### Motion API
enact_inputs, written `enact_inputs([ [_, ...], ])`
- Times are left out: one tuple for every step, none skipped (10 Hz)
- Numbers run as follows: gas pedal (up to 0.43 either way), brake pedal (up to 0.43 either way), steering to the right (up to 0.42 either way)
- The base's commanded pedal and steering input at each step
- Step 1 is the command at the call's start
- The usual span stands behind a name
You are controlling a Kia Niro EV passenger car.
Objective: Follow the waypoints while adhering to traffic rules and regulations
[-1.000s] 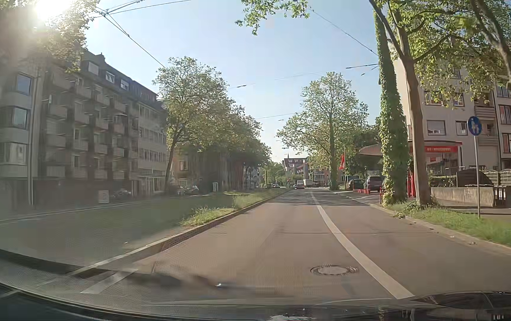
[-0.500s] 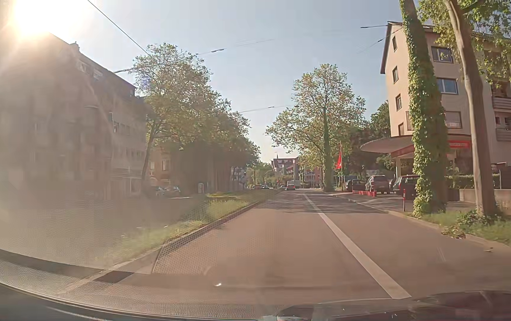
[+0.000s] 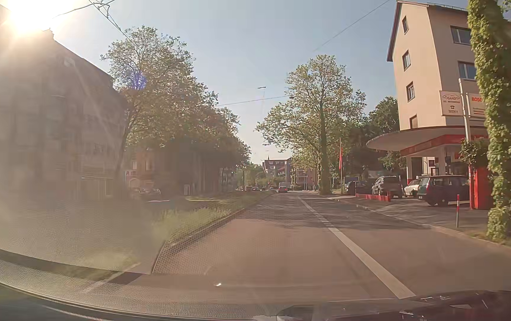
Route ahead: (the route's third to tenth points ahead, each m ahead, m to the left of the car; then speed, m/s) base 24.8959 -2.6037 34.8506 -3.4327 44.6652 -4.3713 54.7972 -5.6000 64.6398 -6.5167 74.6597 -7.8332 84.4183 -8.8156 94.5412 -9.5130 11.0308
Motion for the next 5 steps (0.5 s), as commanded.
enact_inputs([
  [0.189, 0.000, 0.020],
  [0.189, 0.000, 0.018],
  [0.189, 0.000, 0.014],
  [0.189, 0.000, 0.011],
  [0.189, 0.000, 0.010],
])
